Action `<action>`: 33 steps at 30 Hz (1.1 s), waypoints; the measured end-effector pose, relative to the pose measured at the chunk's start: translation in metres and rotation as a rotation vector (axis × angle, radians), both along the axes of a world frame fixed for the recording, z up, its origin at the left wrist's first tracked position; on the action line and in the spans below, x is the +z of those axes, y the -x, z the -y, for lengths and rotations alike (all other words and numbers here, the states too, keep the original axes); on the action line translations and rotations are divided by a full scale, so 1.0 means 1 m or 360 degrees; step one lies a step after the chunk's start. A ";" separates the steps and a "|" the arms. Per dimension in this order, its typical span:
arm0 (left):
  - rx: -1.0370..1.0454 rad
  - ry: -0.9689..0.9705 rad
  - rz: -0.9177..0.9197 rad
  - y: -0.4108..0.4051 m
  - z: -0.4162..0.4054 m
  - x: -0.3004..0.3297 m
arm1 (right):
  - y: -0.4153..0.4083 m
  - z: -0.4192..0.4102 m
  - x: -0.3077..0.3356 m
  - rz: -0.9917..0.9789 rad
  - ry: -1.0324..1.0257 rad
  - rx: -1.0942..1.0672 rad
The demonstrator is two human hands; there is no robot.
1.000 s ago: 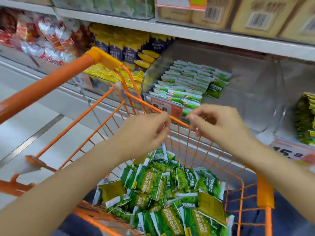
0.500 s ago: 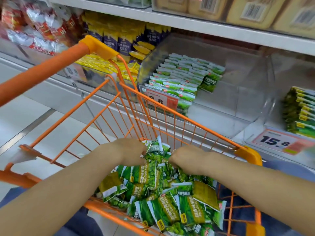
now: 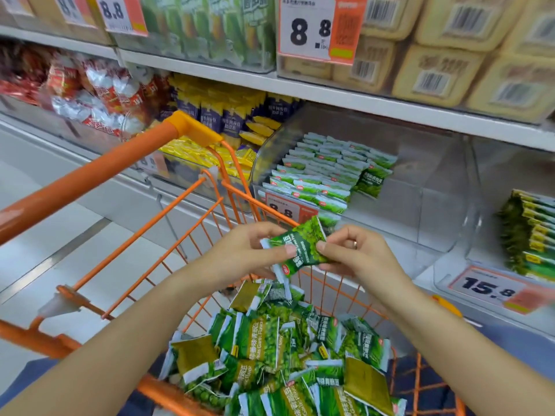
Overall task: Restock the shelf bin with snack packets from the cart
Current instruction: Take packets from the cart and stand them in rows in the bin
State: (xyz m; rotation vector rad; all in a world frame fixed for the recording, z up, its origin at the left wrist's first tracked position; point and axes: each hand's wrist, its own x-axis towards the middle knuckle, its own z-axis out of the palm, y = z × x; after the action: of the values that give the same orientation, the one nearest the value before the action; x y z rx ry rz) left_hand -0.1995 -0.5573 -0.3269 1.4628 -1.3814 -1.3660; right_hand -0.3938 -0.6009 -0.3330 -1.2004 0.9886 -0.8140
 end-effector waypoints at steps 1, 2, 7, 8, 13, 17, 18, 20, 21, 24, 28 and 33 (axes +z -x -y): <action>0.0041 0.0028 -0.0001 0.002 -0.001 0.001 | 0.001 -0.001 0.002 0.0071 -0.0061 -0.0032; 0.0102 0.0043 -0.0022 0.002 -0.001 0.003 | 0.002 -0.002 0.003 0.0122 -0.0110 -0.0048; 0.0358 0.0139 -0.0313 0.013 0.005 0.013 | 0.008 -0.003 0.015 0.0008 0.0003 -0.0006; 0.0359 0.0177 -0.0352 0.017 0.008 0.017 | 0.009 -0.001 0.018 -0.0119 0.0195 -0.0055; 0.0211 0.0504 -0.0041 0.043 0.026 0.030 | 0.020 0.022 0.041 -0.0457 0.0565 0.0174; 0.0152 0.0587 0.0242 0.053 0.043 0.038 | 0.033 0.037 0.051 -0.0524 0.0453 0.0378; 0.0099 0.0596 0.0359 0.055 0.047 0.040 | 0.037 0.041 0.052 -0.0556 0.0443 0.0417; 0.0047 0.0567 0.0462 0.060 0.055 0.041 | 0.043 0.049 0.057 -0.0600 0.0388 0.0493; 0.0047 0.0571 0.0473 0.062 0.059 0.039 | 0.045 0.053 0.058 -0.0617 0.0359 0.0488; 0.0099 0.0839 0.0935 0.061 0.078 0.020 | 0.048 0.070 0.050 -0.0569 0.0284 0.0163; 0.0151 0.0716 0.1585 0.045 0.097 -0.014 | 0.045 0.097 0.029 -0.0452 0.0234 -0.0518; 0.0189 0.0688 0.1773 0.047 0.101 -0.028 | 0.041 0.155 0.005 -0.0764 0.0031 -0.0889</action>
State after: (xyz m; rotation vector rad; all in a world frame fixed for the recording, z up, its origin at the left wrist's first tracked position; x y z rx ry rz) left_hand -0.2462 -0.6585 -0.3549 2.0107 -2.0012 -0.0316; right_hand -0.4346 -0.7561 -0.3283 -1.1736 1.7629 -0.9853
